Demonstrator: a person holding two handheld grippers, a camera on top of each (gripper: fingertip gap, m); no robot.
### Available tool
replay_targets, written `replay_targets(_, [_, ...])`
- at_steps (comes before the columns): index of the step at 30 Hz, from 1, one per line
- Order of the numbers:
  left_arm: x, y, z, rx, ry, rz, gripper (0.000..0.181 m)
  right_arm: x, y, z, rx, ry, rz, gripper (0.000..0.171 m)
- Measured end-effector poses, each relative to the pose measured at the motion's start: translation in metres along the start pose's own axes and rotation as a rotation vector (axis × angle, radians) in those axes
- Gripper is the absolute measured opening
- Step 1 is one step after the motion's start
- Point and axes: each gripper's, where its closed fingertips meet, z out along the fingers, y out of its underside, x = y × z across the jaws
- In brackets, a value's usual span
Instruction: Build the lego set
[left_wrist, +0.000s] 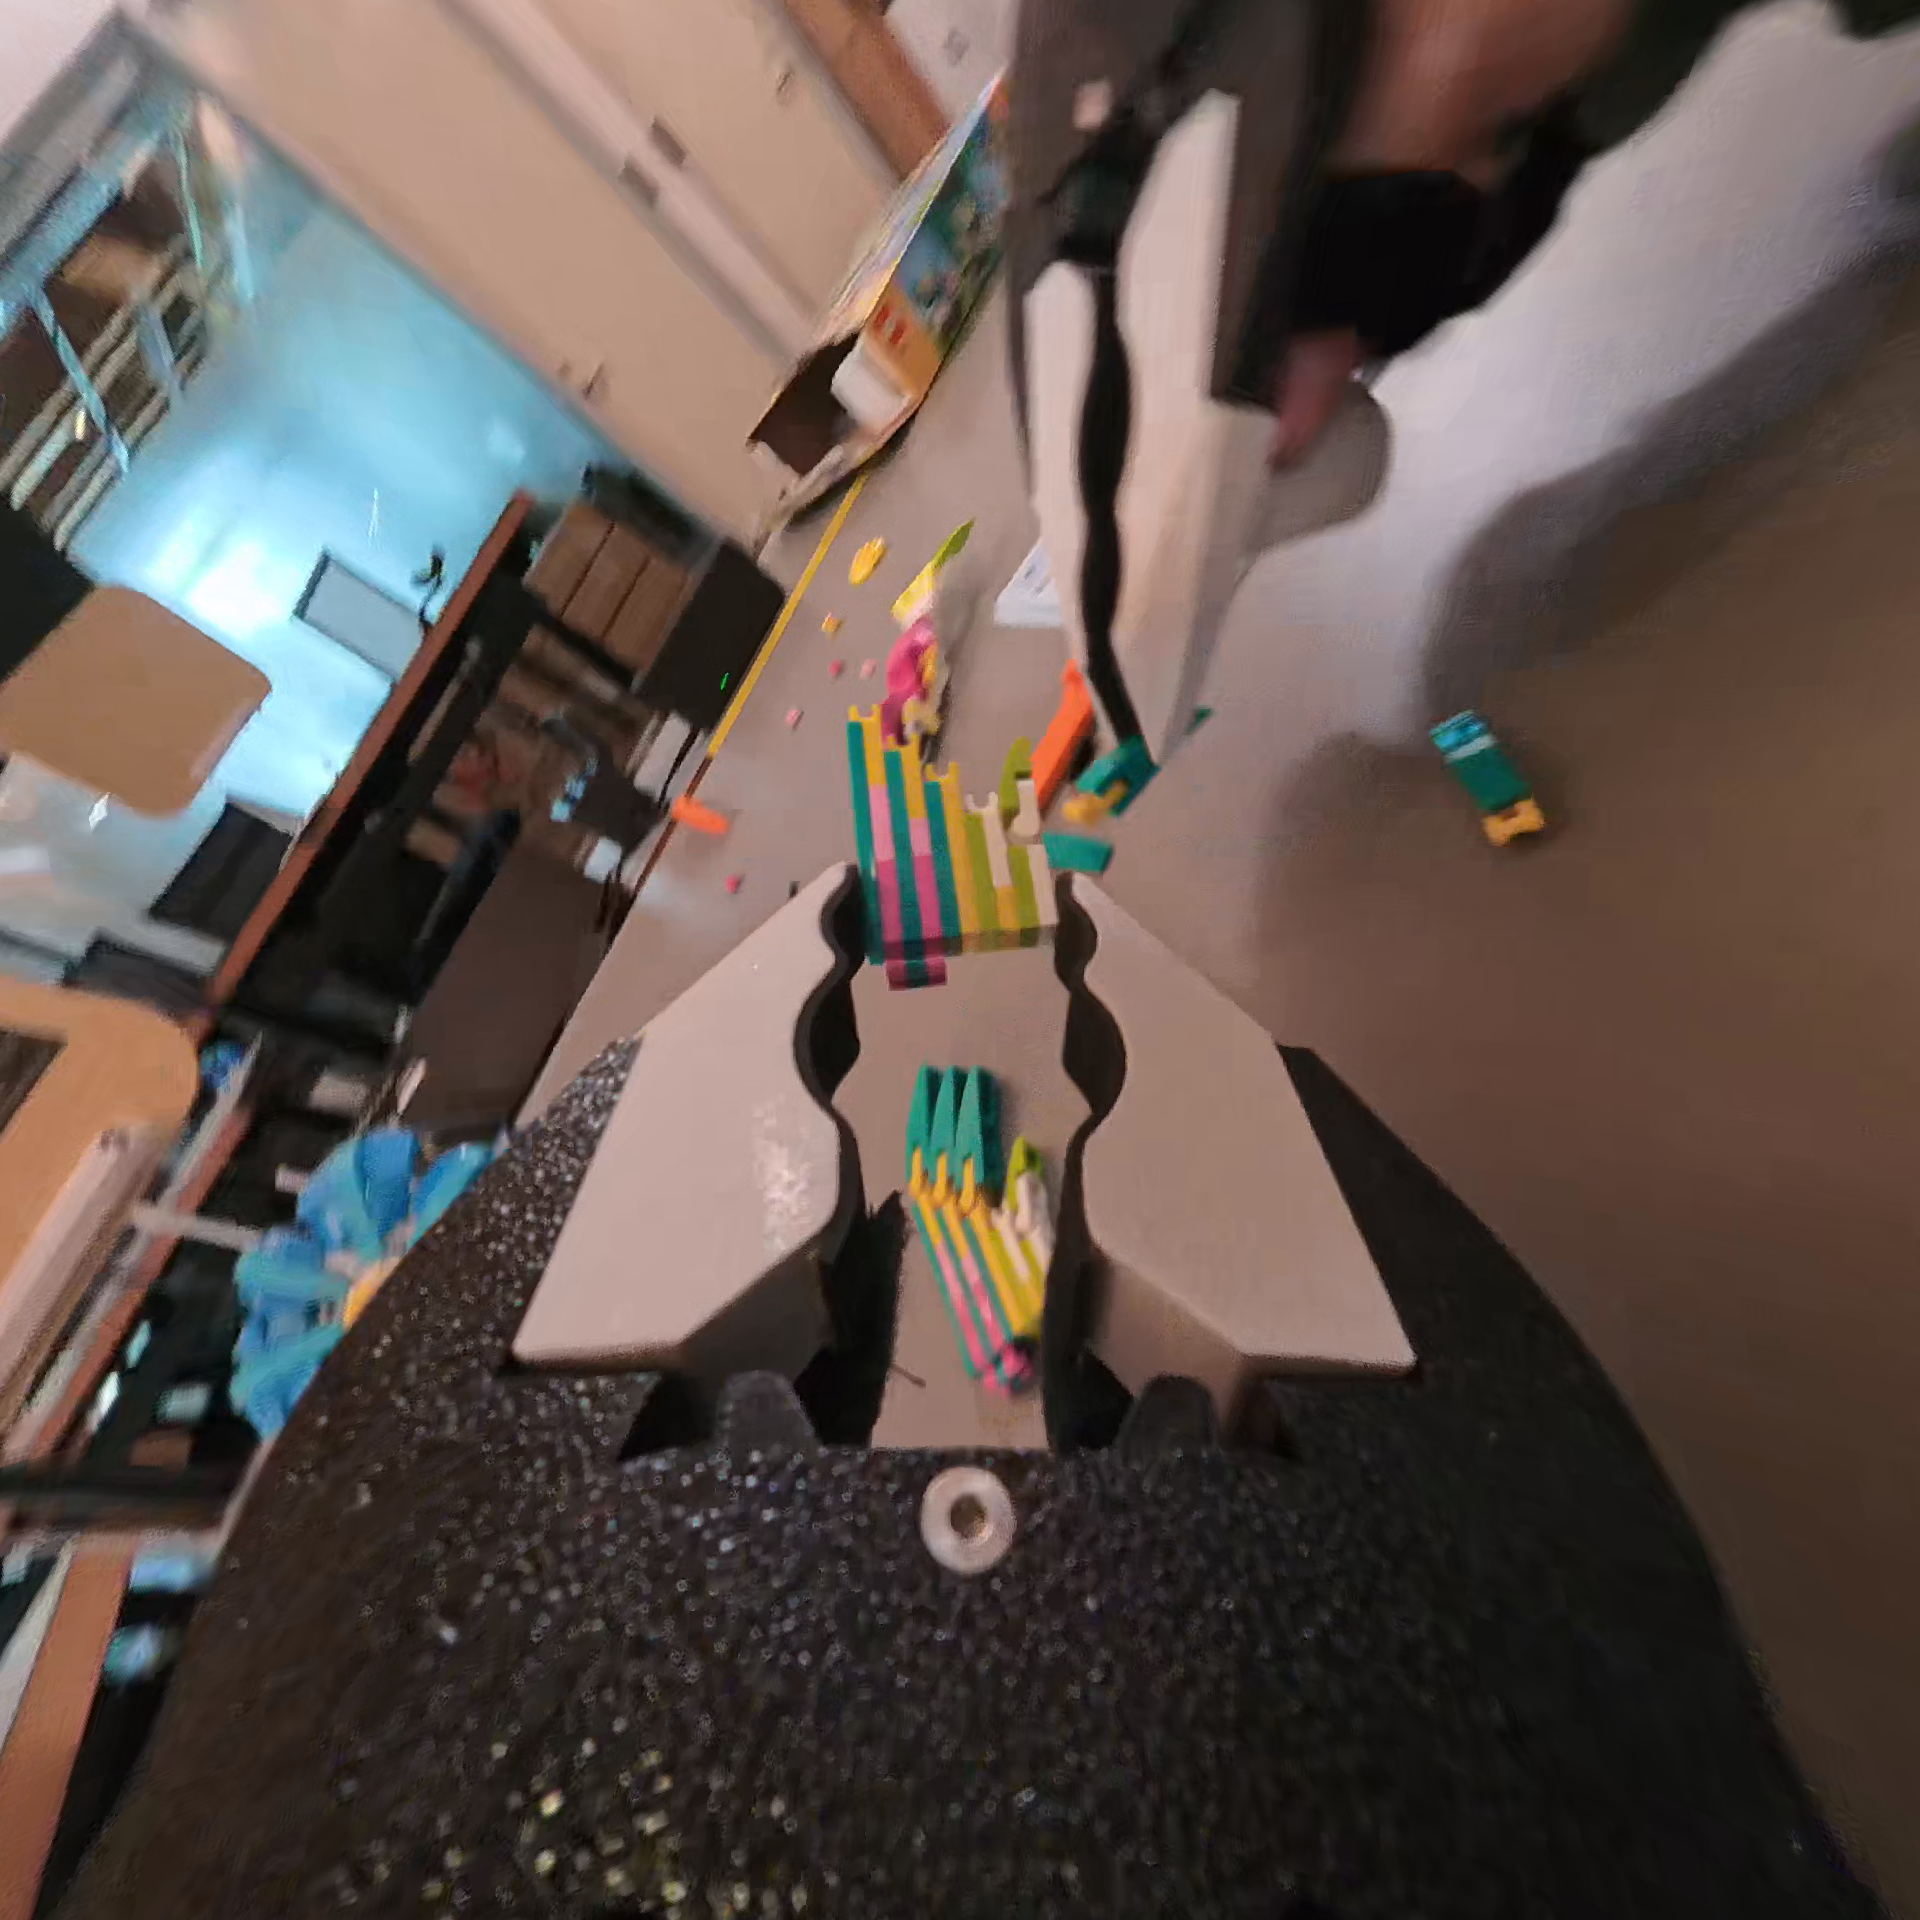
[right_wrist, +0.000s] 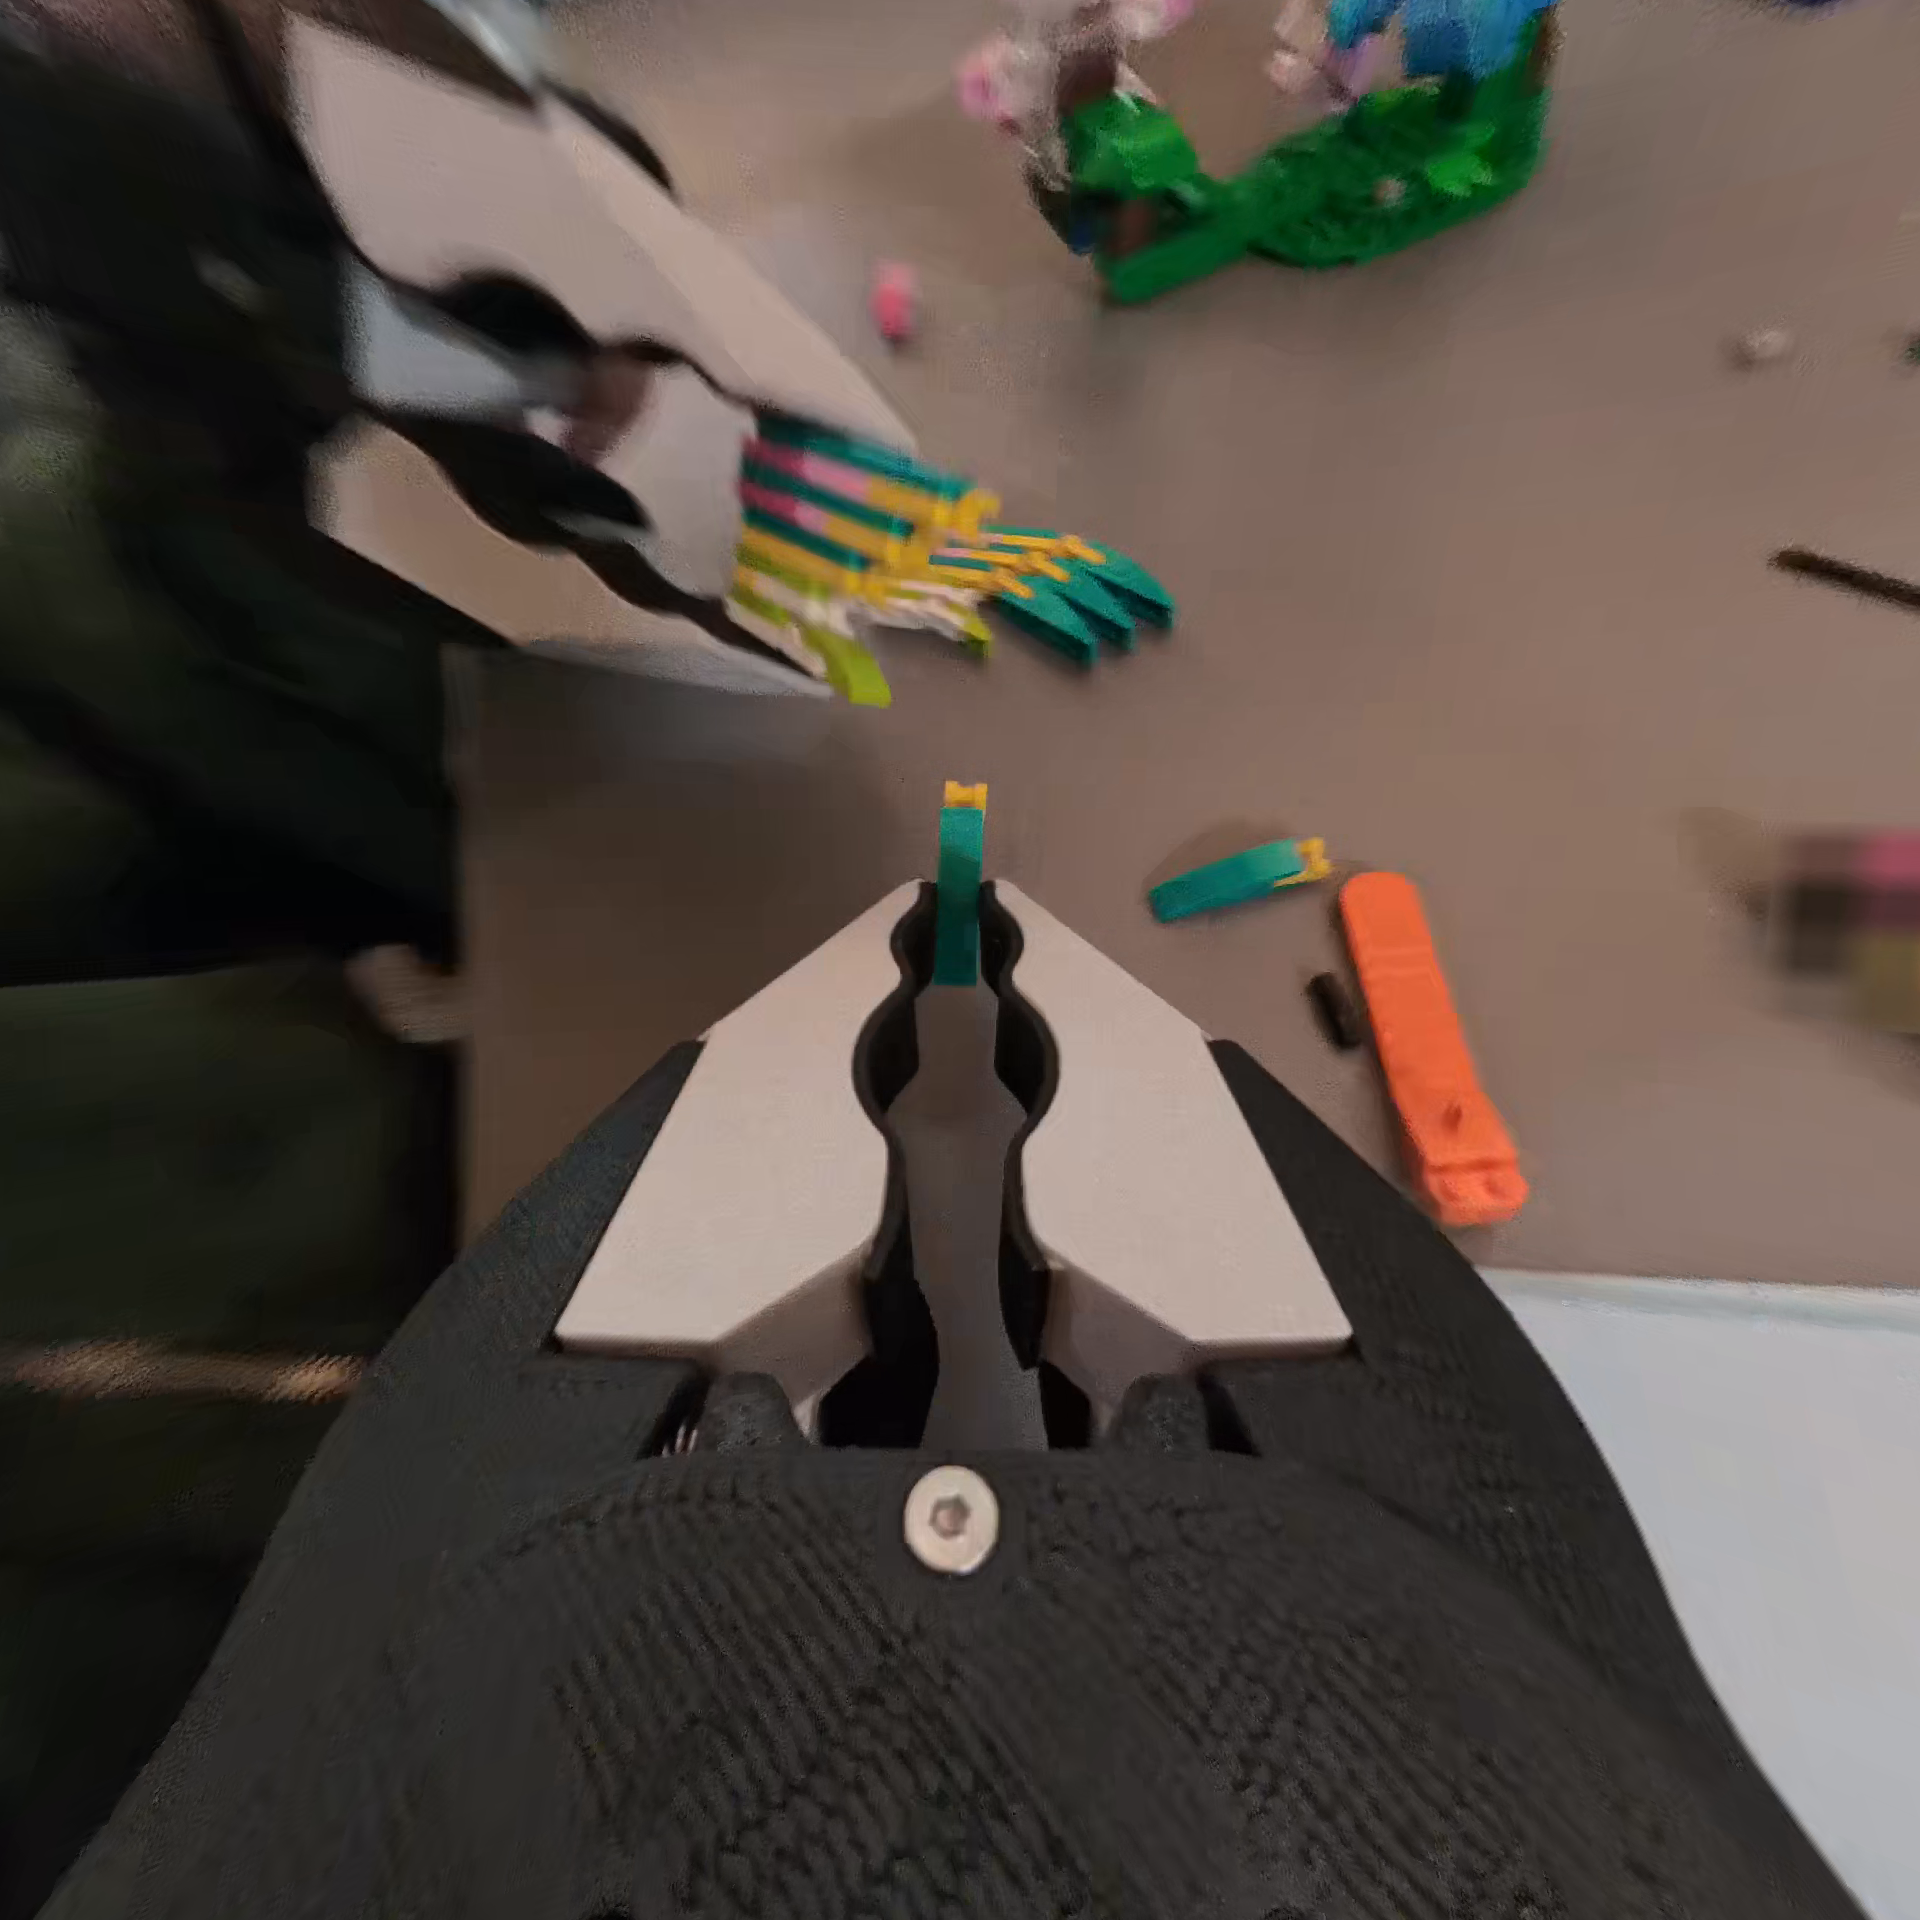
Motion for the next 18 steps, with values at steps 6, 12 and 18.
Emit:
replay_targets(6, [0.023,-0.037,0.025,0.141,0.226,0.11,0.034,-0.011,0.014,-0.069,0.002,-0.401,0.251,0.006])
replay_targets(12, [0.041,-0.056,0.054,0.154,0.476,0.306,0.034,-0.006,0.096,-0.082,-0.356,-0.27,0.064,0.007])
replay_targets(18, [0.079,-0.065,0.08,0.243,0.614,0.488,0.034,-0.016,0.113,-0.095,-0.4,-0.369,0.363,0.007])
